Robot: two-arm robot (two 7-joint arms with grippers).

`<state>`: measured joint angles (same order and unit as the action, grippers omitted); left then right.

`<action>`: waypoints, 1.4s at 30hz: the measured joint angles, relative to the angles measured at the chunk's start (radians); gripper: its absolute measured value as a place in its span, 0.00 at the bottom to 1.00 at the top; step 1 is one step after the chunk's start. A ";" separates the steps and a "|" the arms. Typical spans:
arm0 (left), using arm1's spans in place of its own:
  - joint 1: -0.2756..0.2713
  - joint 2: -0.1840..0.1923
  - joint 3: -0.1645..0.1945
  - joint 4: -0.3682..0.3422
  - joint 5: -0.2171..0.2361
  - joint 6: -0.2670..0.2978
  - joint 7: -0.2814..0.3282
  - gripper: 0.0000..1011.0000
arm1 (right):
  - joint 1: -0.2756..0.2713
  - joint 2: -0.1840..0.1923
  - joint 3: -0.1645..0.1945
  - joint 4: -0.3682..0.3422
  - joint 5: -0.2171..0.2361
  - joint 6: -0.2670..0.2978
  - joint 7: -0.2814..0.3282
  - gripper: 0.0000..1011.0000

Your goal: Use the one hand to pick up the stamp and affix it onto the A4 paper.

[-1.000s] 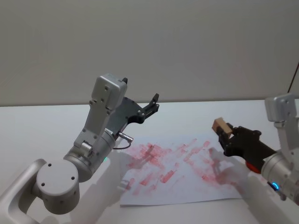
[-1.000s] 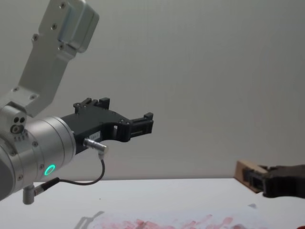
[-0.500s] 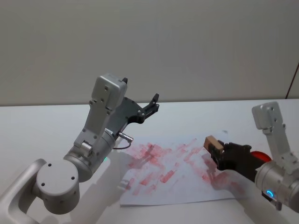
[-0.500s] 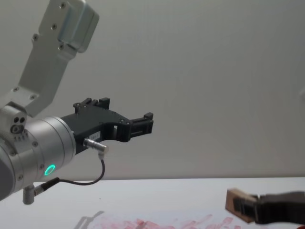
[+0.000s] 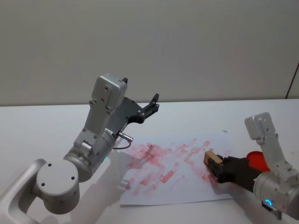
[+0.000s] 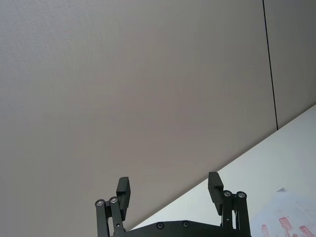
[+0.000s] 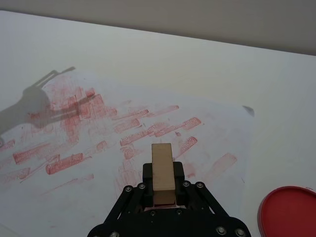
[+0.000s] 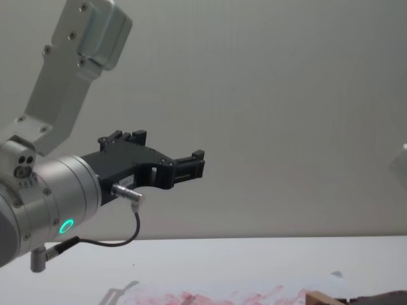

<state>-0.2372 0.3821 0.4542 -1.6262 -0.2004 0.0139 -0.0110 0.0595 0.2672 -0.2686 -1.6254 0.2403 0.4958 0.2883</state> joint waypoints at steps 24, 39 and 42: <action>0.000 0.000 0.000 0.000 0.000 0.000 0.000 0.99 | 0.020 0.006 0.009 -0.022 -0.053 -0.134 -0.034 0.21; 0.000 0.000 0.000 0.000 0.000 0.000 0.000 0.99 | -0.070 0.065 0.066 -0.148 0.011 -0.147 -0.189 0.21; 0.000 0.000 0.000 0.000 0.000 0.000 0.000 0.99 | -0.095 0.079 0.078 -0.175 0.032 -0.136 -0.216 0.21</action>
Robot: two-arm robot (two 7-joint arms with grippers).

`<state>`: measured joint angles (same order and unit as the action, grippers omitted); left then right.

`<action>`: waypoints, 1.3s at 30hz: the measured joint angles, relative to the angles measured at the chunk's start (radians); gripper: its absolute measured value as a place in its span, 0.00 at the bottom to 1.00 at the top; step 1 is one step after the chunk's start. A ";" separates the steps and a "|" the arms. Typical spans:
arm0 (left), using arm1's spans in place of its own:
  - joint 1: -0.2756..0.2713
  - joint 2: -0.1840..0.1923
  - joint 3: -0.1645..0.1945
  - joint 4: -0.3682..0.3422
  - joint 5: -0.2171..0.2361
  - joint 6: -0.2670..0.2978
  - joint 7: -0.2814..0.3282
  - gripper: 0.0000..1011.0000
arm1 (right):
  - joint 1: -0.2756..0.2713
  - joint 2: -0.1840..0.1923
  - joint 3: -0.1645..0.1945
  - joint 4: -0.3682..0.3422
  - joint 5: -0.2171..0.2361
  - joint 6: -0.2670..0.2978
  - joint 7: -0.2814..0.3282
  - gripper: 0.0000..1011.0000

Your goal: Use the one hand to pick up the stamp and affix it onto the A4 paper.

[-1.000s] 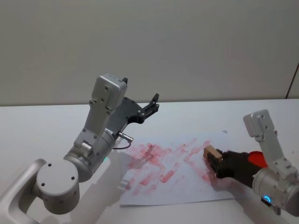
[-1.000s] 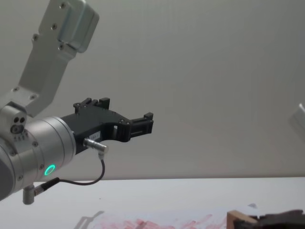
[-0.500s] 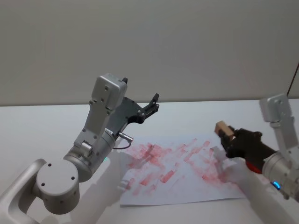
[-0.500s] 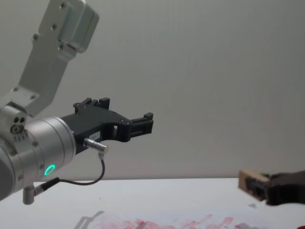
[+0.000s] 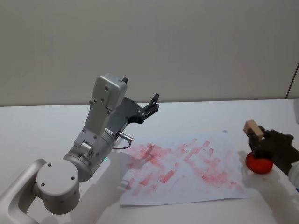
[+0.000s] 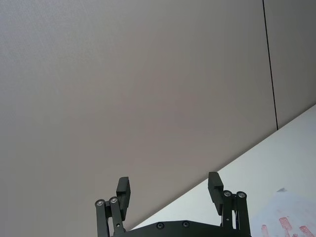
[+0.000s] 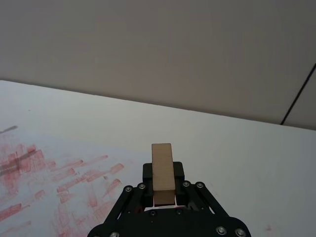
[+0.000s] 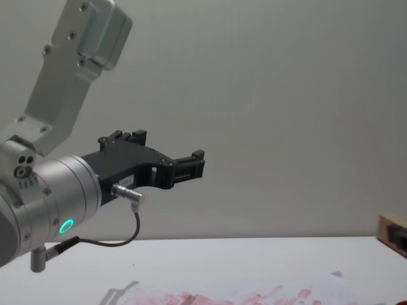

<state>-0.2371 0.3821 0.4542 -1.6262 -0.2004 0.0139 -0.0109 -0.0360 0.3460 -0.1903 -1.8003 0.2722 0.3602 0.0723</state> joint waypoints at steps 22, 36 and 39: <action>0.000 0.000 0.000 0.000 0.000 0.000 0.000 0.99 | -0.056 0.038 0.043 -0.031 0.066 0.107 -0.062 0.21; 0.000 0.000 0.000 0.000 0.000 0.000 0.000 0.99 | -0.018 0.024 0.037 0.029 0.051 0.144 -0.025 0.21; 0.000 0.000 0.000 0.000 0.000 0.000 0.000 0.99 | -0.009 0.020 0.035 0.039 0.045 0.147 -0.017 0.21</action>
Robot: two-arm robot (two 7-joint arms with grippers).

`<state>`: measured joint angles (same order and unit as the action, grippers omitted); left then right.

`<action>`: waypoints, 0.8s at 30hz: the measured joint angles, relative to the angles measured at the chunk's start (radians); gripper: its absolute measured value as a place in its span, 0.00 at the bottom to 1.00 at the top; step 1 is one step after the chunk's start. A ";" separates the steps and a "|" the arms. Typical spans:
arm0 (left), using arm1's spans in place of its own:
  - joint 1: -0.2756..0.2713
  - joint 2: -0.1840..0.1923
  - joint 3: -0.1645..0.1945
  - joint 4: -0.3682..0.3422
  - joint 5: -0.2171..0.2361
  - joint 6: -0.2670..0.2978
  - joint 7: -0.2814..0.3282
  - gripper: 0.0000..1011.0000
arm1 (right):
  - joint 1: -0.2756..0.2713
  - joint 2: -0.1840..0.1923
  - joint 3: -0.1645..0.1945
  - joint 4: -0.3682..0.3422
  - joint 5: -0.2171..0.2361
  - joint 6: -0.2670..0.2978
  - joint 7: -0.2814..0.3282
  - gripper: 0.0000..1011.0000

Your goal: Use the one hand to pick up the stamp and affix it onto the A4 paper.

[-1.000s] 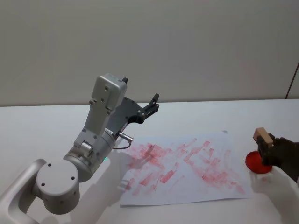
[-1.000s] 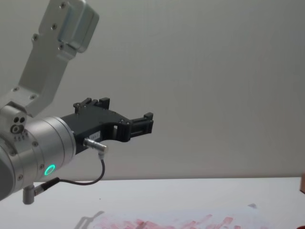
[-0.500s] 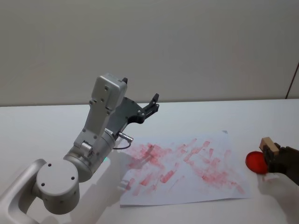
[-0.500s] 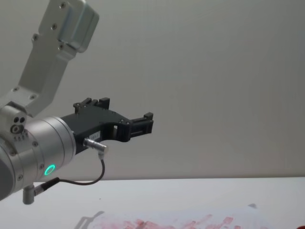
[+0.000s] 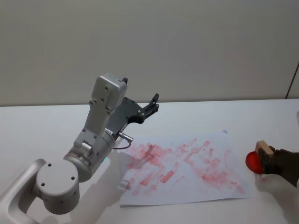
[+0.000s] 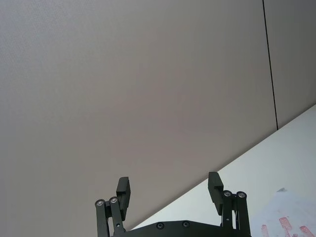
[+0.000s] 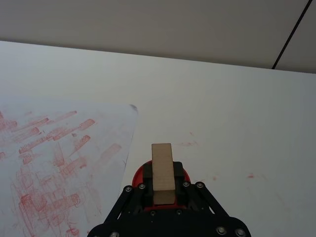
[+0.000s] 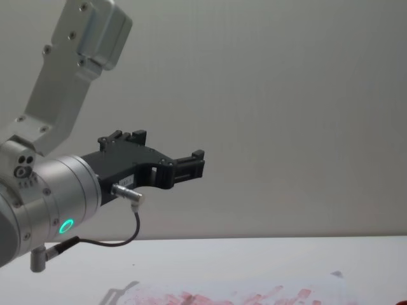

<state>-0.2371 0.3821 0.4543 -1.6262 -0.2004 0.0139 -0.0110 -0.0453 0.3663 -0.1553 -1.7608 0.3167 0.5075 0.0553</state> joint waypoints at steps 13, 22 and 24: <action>0.000 0.000 0.000 0.000 0.000 0.000 0.000 0.99 | 0.034 -0.015 -0.010 0.041 -0.023 0.012 0.030 0.30; 0.000 0.000 0.000 0.000 0.000 0.000 0.000 0.99 | 0.044 -0.019 -0.012 0.052 -0.029 0.016 0.038 0.61; 0.000 0.000 0.000 0.000 0.000 0.000 0.000 0.99 | 0.045 -0.020 -0.012 0.054 -0.030 0.016 0.039 0.64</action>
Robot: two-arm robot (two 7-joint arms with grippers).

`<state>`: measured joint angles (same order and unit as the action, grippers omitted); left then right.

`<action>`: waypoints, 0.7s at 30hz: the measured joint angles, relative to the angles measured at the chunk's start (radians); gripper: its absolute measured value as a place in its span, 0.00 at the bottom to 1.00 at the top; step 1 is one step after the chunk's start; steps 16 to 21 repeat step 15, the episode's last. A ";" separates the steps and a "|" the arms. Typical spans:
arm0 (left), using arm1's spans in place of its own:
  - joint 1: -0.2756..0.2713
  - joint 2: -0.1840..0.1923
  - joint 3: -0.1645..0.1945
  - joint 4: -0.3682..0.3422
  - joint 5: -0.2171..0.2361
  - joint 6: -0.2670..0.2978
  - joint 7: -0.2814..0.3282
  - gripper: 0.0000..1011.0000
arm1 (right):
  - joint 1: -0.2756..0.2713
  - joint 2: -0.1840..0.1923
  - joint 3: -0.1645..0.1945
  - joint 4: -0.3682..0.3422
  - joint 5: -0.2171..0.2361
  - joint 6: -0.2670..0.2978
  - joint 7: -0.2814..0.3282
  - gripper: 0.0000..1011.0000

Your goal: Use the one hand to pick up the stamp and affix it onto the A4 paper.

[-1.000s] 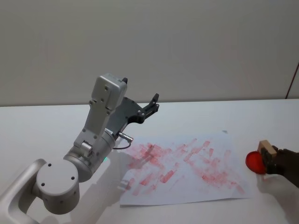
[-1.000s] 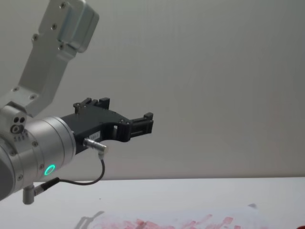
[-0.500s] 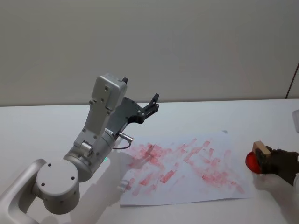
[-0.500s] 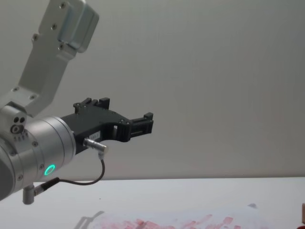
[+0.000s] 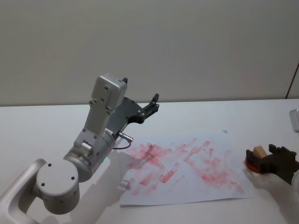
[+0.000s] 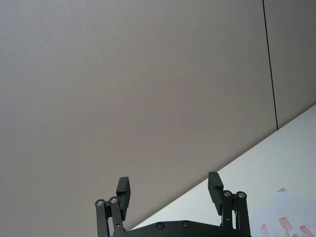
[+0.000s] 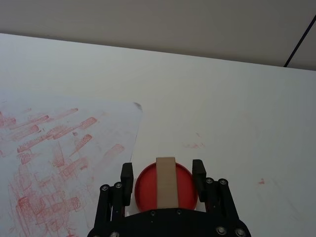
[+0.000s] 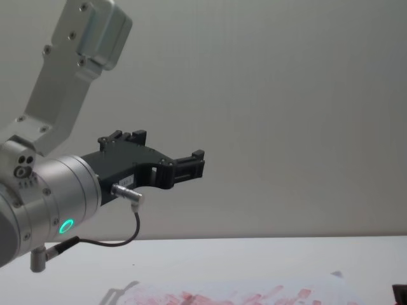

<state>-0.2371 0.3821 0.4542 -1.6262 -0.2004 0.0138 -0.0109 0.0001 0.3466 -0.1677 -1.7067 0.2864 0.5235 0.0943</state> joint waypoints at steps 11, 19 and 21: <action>0.000 0.000 0.000 0.000 0.000 0.000 0.000 0.99 | 0.004 -0.001 -0.001 0.005 -0.003 0.001 0.003 0.97; 0.000 0.000 0.000 0.000 0.000 0.000 0.000 0.99 | 0.005 -0.002 -0.002 0.006 -0.003 0.002 0.004 0.99; 0.000 0.000 0.000 0.000 0.000 0.000 0.000 0.99 | 0.005 -0.002 -0.002 0.006 -0.003 0.002 0.004 0.99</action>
